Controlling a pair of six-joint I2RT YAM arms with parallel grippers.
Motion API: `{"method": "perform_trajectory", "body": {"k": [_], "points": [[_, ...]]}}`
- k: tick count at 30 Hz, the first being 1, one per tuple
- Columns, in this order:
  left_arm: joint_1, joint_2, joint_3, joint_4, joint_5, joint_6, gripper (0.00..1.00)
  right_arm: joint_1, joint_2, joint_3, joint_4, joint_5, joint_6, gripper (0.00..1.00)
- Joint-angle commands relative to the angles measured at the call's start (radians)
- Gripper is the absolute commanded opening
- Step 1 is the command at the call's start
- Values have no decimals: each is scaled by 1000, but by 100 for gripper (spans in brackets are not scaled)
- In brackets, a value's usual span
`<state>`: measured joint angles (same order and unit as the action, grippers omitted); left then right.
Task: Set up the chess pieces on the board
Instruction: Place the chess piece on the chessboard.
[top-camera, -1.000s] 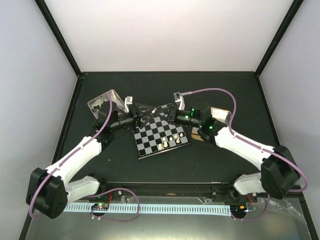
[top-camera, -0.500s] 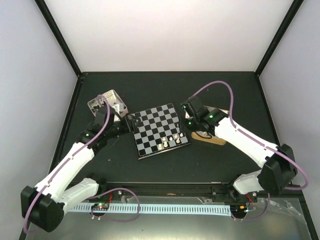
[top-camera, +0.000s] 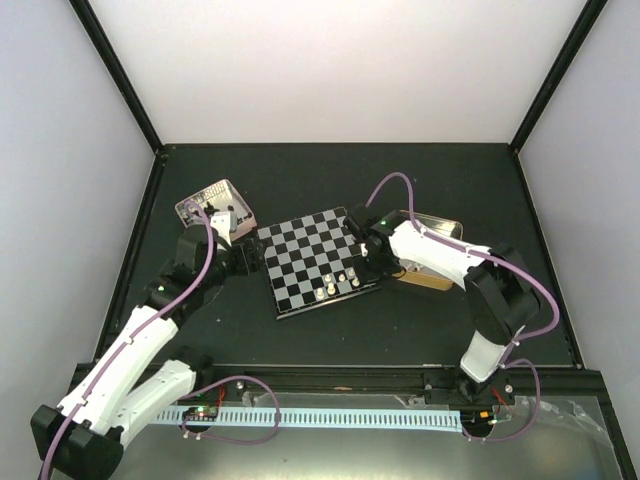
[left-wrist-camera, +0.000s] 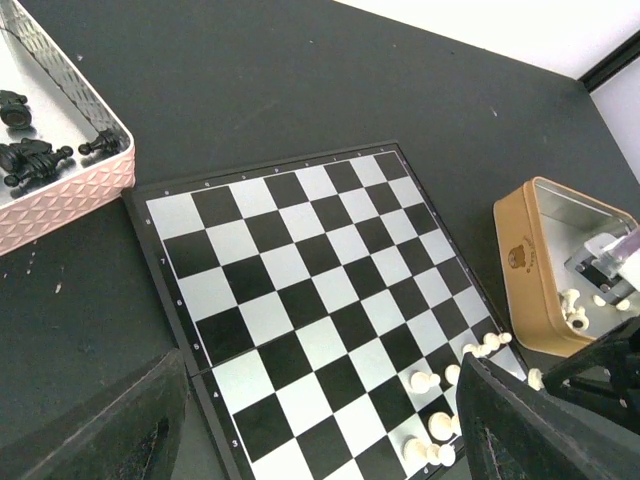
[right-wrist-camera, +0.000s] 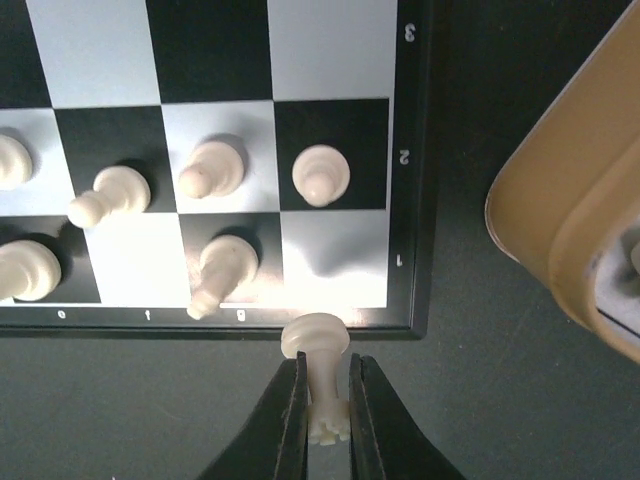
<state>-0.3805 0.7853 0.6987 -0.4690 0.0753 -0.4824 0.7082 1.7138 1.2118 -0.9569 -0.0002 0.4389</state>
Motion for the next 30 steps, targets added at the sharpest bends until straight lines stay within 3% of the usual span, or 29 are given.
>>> {"method": "perform_trajectory", "body": {"k": [1, 14, 24, 30], "points": [[6, -2, 4, 26, -12, 33, 75, -2, 39, 56, -17, 27, -37, 6], [6, 7, -1, 31, 0, 30, 75, -9, 119, 90, -38, 49, -44, 11], [6, 15, 12, 28, 6, 37, 75, -11, 148, 125, -36, 49, -49, 24], [8, 14, 13, 26, 4, 36, 75, -11, 138, 133, -33, 43, -44, 19]]}}
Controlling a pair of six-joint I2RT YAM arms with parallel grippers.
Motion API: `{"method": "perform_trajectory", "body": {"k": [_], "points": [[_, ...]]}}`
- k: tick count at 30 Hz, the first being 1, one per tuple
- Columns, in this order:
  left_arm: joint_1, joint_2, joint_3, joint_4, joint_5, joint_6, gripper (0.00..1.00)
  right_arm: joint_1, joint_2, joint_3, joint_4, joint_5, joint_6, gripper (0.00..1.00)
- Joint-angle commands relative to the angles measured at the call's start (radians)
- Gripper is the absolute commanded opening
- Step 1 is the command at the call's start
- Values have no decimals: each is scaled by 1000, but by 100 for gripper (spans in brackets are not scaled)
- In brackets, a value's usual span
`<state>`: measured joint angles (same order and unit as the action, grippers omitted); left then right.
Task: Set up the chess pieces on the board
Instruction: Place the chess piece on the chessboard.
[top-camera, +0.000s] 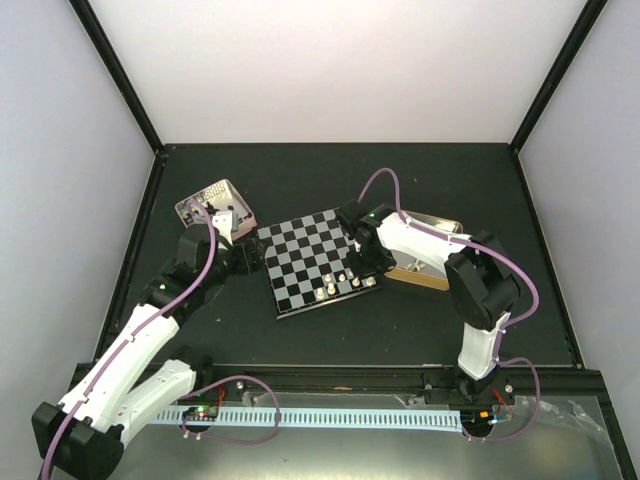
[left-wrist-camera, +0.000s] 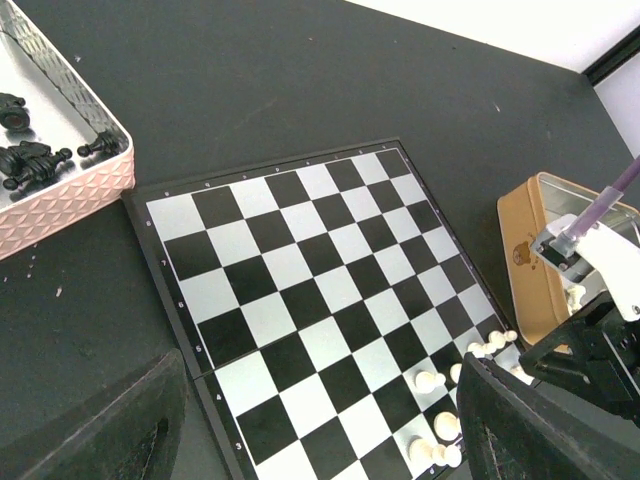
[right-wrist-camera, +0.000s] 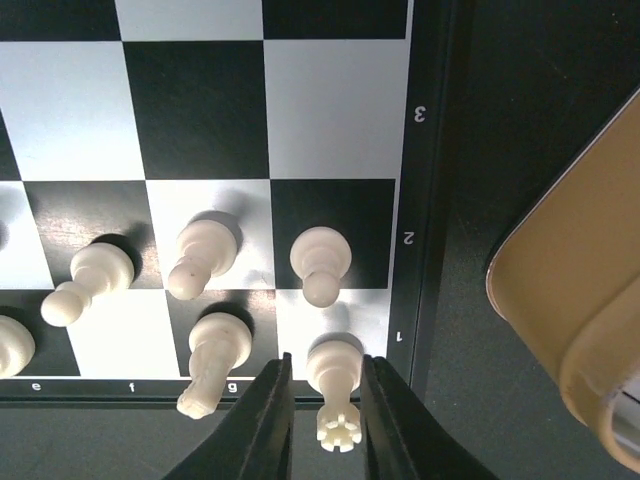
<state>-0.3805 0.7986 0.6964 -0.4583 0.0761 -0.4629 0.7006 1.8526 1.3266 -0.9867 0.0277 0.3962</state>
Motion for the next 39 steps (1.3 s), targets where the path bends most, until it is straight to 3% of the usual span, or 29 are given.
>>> {"method": "perform_trajectory", "body": {"k": [1, 5, 9, 13, 25, 39], "points": [[8, 2, 15, 15, 4, 17, 75, -3, -1, 15, -3, 15, 1, 18], [8, 4, 17, 15, 4, 18, 75, -5, -2, 1, 0, 33, 8, 15], [8, 4, 15, 13, 5, 17, 75, -4, -24, -11, 1, 66, 16, 26], [8, 6, 14, 15, 5, 17, 75, -4, -26, -33, 10, 60, 17, 29], [14, -2, 15, 1, -37, 10, 75, -5, -23, -74, 61, 17, 19, 7], [17, 1, 13, -1, -36, 8, 75, -5, -2, -58, 90, 27, 16, 7]]}}
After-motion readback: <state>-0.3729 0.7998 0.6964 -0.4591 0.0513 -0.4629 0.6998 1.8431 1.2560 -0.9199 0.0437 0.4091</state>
